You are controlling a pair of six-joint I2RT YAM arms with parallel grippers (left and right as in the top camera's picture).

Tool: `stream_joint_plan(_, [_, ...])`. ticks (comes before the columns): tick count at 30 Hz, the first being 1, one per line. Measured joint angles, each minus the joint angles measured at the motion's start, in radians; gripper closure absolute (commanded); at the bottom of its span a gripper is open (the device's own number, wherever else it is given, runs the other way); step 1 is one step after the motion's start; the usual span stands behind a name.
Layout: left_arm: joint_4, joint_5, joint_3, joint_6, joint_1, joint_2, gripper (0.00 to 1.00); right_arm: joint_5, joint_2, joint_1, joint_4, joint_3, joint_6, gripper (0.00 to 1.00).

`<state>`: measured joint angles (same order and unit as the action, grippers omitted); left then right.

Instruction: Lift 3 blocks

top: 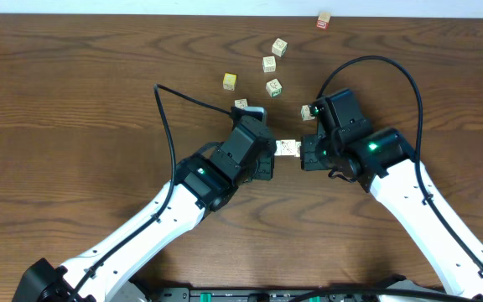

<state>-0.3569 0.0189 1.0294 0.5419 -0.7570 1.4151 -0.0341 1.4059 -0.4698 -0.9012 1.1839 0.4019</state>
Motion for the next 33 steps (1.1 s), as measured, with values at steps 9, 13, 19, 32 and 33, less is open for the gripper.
stream_joint_plan(9, [0.000, 0.000, 0.000, 0.000, 0.000, 0.000, 0.93, 0.000, 0.000, 0.000, -0.001, 0.001, 0.000, 0.99])
stream_joint_plan(13, [0.000, 0.000, 0.000, 0.000, 0.000, 0.000, 0.93, 0.000, 0.000, 0.000, -0.002, 0.001, 0.000, 0.99])
stream_joint_plan(19, [-0.018, 0.000, 0.005, 0.000, 0.000, 0.000, 0.93, -0.008, 0.000, 0.000, -0.008, 0.001, 0.000, 0.99])
stream_joint_plan(32, [-0.030, 0.000, 0.013, 0.000, 0.000, 0.005, 0.93, -0.010, 0.000, 0.000, -0.012, 0.001, 0.000, 0.99])
stream_joint_plan(33, [-0.029, 0.001, 0.013, 0.000, 0.000, 0.007, 0.93, -0.010, 0.000, 0.000, -0.015, 0.001, 0.000, 0.99])
